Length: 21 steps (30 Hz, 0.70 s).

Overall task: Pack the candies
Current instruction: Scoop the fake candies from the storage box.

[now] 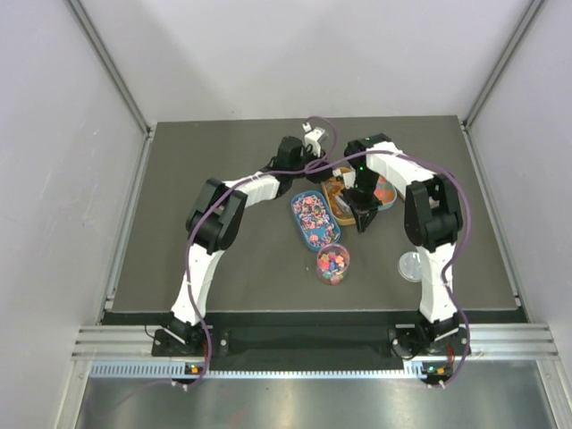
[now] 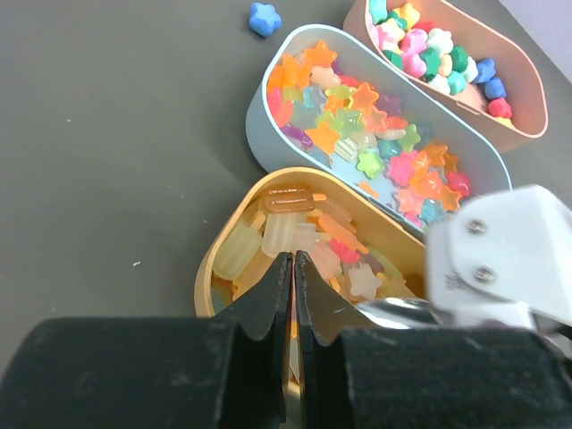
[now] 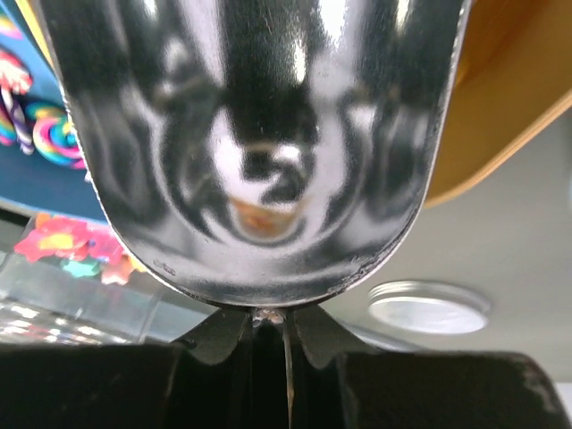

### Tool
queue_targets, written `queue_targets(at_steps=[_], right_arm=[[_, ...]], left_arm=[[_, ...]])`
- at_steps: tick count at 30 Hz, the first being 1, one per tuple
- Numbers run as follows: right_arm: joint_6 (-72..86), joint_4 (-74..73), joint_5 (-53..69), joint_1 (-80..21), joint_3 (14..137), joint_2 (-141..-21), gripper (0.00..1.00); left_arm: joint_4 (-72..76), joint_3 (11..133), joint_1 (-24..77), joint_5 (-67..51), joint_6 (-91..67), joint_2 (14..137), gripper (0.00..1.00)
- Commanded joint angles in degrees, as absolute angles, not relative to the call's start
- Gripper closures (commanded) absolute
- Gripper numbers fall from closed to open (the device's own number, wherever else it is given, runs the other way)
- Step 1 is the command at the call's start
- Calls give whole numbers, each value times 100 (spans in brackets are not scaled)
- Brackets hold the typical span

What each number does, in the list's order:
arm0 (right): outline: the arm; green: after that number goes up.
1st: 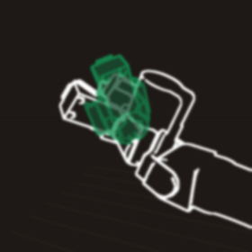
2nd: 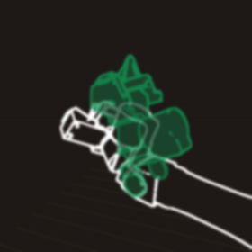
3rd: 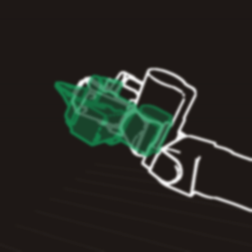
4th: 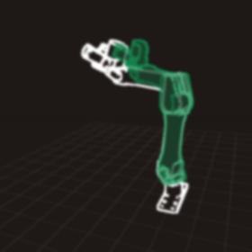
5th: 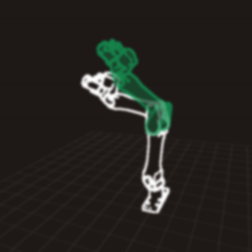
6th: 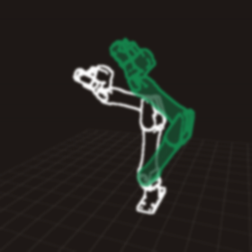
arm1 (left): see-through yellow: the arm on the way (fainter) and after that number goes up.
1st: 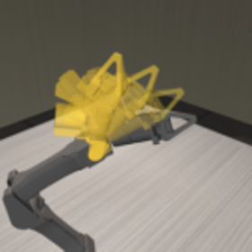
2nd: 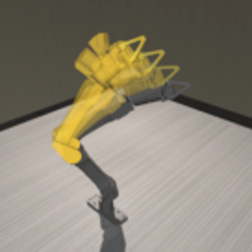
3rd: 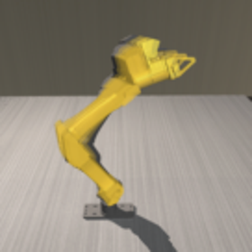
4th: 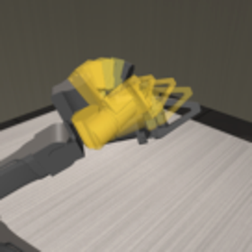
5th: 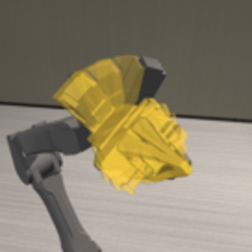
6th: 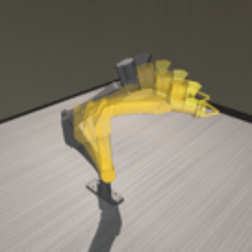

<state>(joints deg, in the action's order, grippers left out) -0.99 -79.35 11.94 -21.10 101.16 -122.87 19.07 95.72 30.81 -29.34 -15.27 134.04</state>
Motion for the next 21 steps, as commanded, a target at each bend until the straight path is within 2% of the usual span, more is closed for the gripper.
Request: queue_targets(at_steps=[1,7,15,21], right_arm=[[-315,-8314,923,-2004,10687,-12612,100],[-457,-8279,844,-1995,10705,-12674,100],[-527,-8183,721,-2004,11513,-13130,100],[-484,-8078,686,-2109,11628,-13289,100]], left_arm=[[2479,9448,3243,-3357,-1476,12648,92],[2435,9317,3270,-3419,-1476,12455,92],[2505,9141,3287,-3454,-1573,12436,91],[2531,9150,3278,-3445,-1556,12551,91]])
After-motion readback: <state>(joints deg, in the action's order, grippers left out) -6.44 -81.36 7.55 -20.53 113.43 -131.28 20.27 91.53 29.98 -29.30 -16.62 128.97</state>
